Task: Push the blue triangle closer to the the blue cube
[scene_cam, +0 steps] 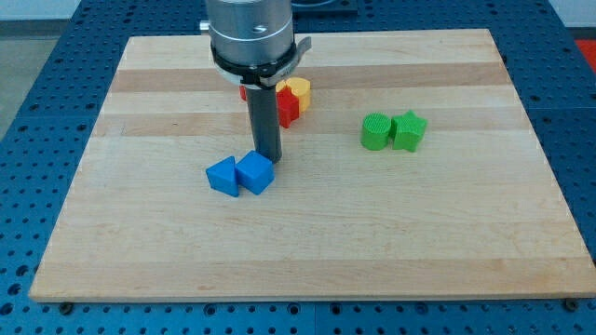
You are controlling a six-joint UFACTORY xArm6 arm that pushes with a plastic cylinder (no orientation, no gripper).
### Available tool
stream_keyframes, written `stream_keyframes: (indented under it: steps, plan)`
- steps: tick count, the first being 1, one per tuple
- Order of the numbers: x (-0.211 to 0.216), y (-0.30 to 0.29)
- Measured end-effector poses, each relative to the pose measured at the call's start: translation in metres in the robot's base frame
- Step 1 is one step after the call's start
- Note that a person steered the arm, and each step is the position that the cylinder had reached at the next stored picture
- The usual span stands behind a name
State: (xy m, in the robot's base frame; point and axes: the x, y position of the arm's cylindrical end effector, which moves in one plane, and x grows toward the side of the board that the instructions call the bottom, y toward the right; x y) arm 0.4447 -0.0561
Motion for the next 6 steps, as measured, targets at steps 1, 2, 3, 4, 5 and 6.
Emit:
stream_keyframes:
  steps: [1, 2, 3, 4, 5, 6]
  plan:
    - [-0.025, 0.0]
    - [-0.055, 0.0]
    - [-0.08, 0.002]
    - [-0.106, 0.011]
    - [-0.12, 0.014]
    - [-0.12, 0.015]
